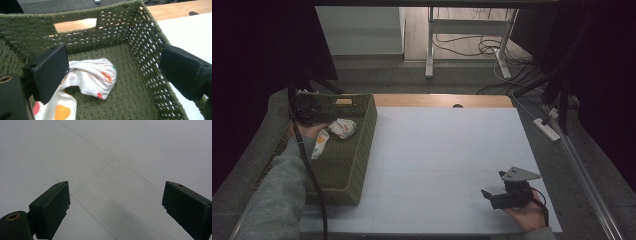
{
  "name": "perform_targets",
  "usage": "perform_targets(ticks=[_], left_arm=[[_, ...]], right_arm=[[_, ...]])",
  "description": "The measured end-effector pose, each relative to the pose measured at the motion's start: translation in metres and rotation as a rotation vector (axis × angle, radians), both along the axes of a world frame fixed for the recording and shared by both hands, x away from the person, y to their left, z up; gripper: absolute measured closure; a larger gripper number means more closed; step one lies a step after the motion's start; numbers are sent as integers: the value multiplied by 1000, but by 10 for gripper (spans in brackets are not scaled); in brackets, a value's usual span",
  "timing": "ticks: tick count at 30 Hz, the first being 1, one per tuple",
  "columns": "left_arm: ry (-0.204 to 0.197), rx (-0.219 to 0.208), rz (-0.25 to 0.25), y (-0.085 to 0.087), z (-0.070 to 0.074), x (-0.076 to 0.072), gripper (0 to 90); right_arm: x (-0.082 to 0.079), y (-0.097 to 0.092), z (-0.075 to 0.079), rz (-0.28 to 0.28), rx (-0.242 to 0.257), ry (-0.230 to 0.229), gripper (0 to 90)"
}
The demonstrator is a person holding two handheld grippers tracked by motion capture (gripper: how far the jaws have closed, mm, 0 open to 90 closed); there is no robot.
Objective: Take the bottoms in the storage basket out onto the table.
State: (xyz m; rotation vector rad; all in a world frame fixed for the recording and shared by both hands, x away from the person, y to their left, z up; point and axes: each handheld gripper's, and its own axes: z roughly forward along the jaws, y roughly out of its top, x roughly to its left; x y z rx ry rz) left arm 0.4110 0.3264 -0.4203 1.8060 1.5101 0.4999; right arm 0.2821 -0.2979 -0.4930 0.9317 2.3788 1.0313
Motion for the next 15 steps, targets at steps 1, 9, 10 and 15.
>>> perform_targets(ticks=[1,9,10,15], left_arm=[[2,4,4,1,0,1,89],[14,12,42,8,-6,8,90],[19,17,42,8,-7,10,91],[43,61,53,9,-12,20,91]], right_arm=[[0,0,0,-2,1,0,81],[-4,-6,0,-7,38,-1,81],[-5,-7,0,-7,36,-2,81],[-6,-8,0,-10,33,-3,81]])
